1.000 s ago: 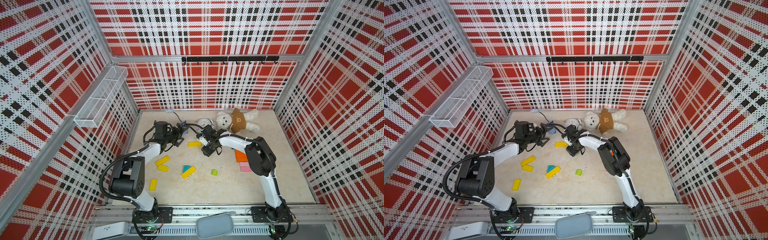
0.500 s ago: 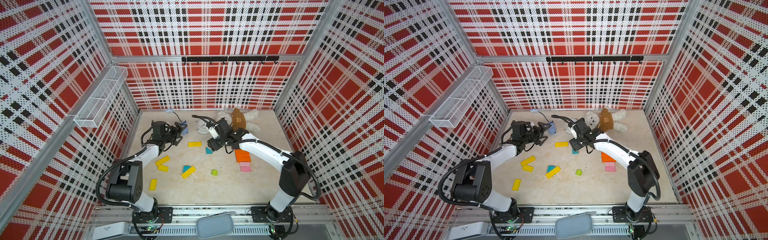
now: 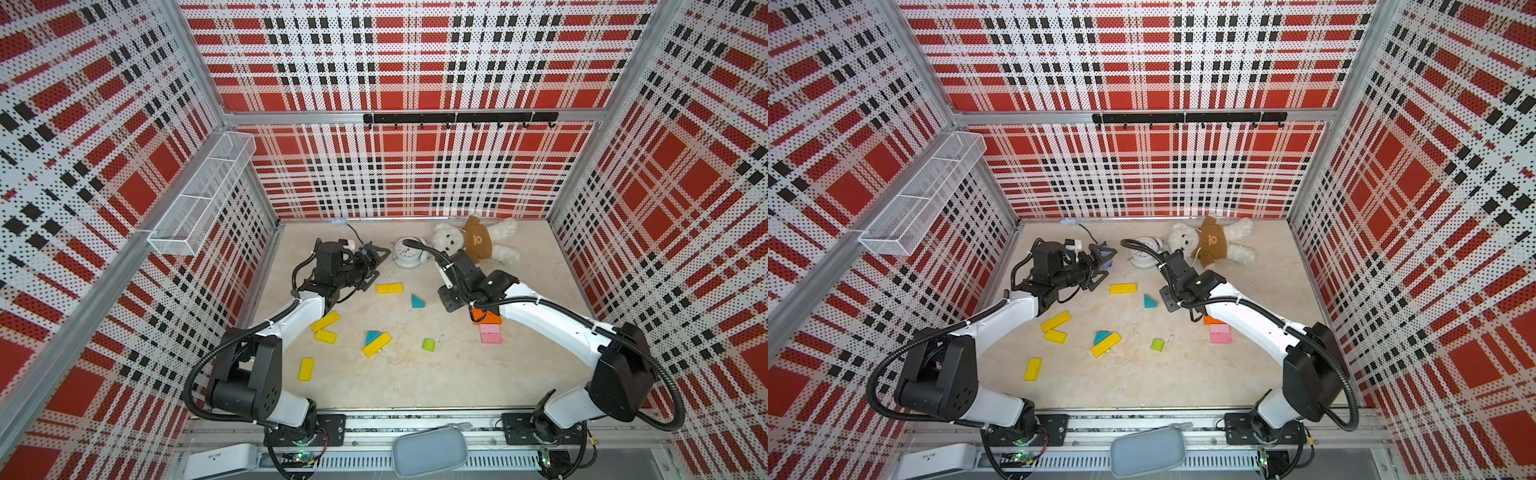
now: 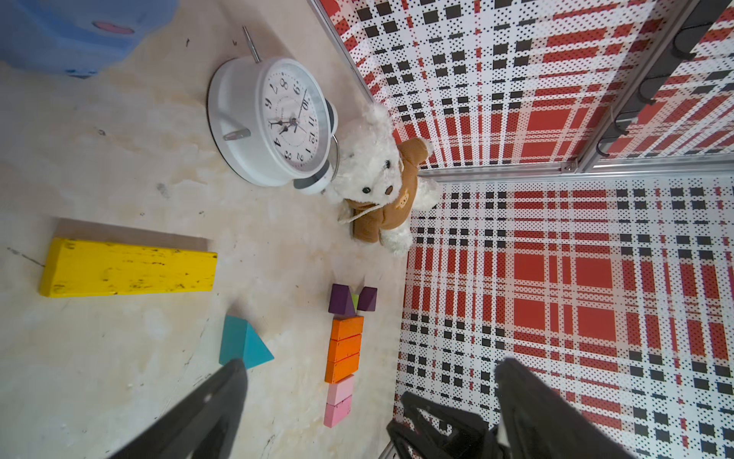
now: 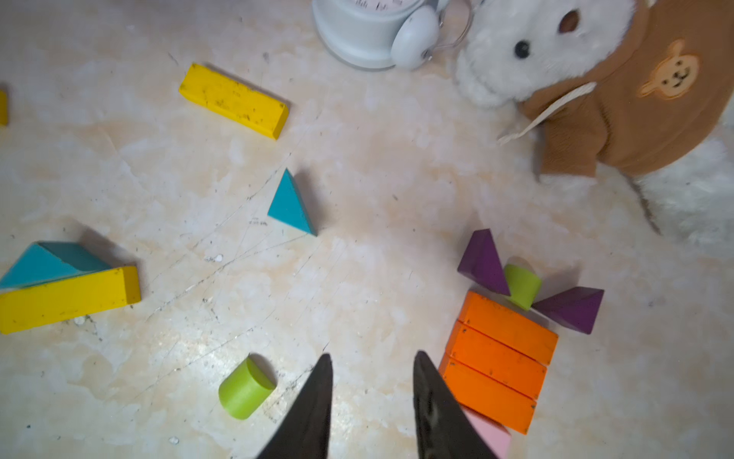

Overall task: Assemble a carrot with building blocks
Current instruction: Place the building block at the center of the board, then pick up the building block from the center of the board.

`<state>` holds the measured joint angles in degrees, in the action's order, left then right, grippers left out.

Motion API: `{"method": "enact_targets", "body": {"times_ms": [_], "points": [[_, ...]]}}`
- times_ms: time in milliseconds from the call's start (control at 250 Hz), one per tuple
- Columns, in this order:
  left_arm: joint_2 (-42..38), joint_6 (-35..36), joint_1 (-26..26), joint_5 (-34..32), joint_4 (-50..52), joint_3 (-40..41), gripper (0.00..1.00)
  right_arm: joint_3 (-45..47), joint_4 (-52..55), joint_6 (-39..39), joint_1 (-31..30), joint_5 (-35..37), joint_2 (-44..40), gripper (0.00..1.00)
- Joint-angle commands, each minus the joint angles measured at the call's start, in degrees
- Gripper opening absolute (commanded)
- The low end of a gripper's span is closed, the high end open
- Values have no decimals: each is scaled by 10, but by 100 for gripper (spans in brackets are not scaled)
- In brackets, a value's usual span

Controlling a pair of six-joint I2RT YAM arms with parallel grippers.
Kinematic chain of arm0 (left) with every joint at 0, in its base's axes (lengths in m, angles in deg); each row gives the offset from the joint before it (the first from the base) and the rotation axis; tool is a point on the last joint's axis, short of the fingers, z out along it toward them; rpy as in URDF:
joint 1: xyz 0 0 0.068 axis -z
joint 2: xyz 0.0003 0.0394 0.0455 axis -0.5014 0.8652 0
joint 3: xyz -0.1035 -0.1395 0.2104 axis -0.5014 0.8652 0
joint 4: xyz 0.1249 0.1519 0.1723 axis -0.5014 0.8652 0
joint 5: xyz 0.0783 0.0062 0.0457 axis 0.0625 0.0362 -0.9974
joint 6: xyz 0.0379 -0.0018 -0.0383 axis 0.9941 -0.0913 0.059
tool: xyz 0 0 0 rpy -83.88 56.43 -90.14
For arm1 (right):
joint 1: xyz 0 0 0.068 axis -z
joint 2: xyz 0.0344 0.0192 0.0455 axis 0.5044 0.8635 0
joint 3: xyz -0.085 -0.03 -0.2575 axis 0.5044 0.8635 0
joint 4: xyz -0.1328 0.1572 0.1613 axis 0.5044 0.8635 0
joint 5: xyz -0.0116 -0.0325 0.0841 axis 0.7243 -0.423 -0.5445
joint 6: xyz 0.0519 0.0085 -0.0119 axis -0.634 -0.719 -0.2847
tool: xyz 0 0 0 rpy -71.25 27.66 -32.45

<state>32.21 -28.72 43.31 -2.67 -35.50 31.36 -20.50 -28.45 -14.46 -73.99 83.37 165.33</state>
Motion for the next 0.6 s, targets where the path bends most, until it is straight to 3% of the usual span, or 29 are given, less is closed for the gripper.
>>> {"method": "enact_targets", "body": {"times_ms": [0, 280, 596], "points": [[9, -3, -8, 4, -10, -5, 99, 34, 33, -13, -60, -20, 18, 44], [23, -21, -22, 9, -16, 0, 100, 86, 9, -55, -114, -71, 60, 52], [32, -26, -13, 4, -25, 6, 100, 100, -17, -64, -118, -83, 98, 56]]}}
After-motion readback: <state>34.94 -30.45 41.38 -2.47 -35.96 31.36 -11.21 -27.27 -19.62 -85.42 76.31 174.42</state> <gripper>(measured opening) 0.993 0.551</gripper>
